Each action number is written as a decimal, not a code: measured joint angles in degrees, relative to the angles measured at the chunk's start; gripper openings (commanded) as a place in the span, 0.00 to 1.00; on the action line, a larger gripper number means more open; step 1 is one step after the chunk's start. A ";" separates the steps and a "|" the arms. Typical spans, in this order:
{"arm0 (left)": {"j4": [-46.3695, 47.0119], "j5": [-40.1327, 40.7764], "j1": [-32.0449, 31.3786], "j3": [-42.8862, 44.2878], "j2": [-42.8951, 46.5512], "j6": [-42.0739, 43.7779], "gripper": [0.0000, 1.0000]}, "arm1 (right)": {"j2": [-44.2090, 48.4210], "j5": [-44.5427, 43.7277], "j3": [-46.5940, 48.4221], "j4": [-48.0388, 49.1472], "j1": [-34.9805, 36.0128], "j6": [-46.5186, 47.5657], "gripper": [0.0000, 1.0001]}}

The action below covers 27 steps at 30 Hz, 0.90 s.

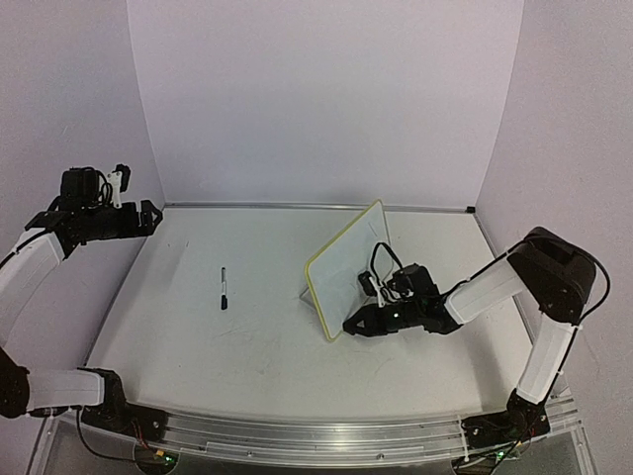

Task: Write a sentence on the whiteboard
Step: Move the whiteboard stand to the center of the board.

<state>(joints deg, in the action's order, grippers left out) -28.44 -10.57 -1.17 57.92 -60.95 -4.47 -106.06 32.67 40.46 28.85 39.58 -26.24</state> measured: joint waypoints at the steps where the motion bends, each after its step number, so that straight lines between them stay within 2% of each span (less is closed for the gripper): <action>1: 0.00 0.00 0.00 -0.01 0.00 -0.01 0.99 | 0.01 -1.33 -0.29 0.34 0.94 0.00 0.32; 8: -0.01 0.00 0.00 0.01 -0.32 -0.02 0.99 | 1.66 -11.34 -2.49 1.34 5.89 1.31 0.32; 20: -0.01 0.00 0.00 0.01 -0.96 -0.02 0.99 | 2.01 -29.13 -2.44 0.52 14.47 5.44 0.20; 27: -0.01 -0.04 0.00 0.01 -0.96 -0.06 1.00 | -1.90 -41.42 3.73 -3.63 21.94 4.55 0.19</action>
<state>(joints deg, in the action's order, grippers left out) -28.45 -10.61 -1.17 57.93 -61.91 -4.53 -107.97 -8.75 44.19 25.22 61.52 -21.69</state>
